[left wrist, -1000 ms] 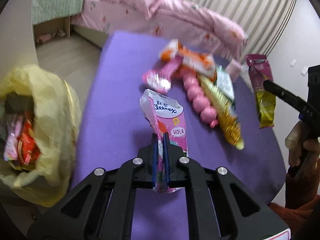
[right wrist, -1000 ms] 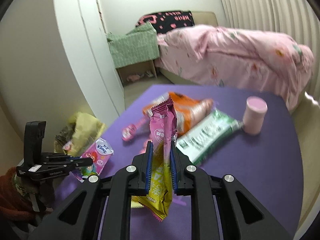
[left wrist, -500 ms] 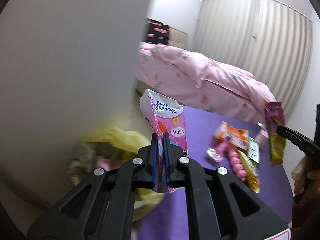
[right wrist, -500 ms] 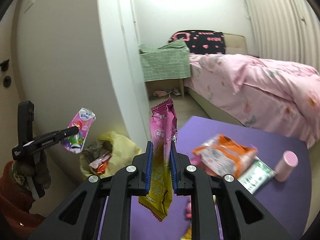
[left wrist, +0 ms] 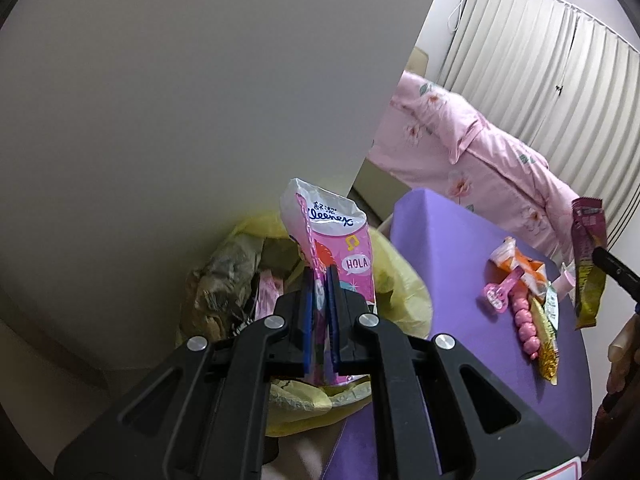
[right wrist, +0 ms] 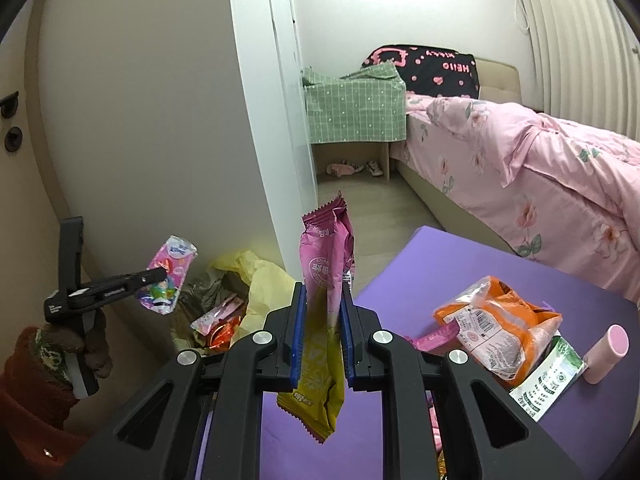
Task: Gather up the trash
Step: 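Carry both packets to the yellow bag and open both tools over it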
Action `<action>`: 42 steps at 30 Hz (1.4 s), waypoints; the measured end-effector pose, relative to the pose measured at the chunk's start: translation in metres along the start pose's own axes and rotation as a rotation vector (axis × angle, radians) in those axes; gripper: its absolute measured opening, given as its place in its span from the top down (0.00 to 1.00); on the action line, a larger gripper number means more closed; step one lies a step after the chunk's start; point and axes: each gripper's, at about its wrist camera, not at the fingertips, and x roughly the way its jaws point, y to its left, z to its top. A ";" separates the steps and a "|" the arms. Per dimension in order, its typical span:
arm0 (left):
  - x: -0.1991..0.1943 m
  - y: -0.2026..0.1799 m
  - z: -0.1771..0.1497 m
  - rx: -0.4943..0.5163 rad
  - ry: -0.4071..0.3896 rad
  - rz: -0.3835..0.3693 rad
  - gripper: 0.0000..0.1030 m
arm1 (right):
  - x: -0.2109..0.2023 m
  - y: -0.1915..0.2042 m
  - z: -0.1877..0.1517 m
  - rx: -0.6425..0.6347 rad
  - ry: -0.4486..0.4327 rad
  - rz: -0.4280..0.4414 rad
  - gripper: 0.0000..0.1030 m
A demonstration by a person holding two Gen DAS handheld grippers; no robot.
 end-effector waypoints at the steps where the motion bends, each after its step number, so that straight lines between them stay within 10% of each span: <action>1: 0.006 -0.001 -0.001 -0.001 0.012 -0.003 0.94 | 0.001 -0.001 0.000 0.000 0.003 -0.001 0.84; 10: 0.055 -0.003 -0.021 0.005 0.124 -0.016 0.94 | 0.006 -0.007 -0.008 0.016 0.025 -0.015 0.84; 16: 0.063 0.003 -0.024 -0.026 0.141 -0.040 0.64 | 0.005 -0.009 -0.010 0.023 0.029 -0.021 0.84; 42: -0.088 0.071 0.015 -0.116 -0.231 0.135 0.41 | 0.133 0.123 0.022 -0.198 0.194 0.241 0.84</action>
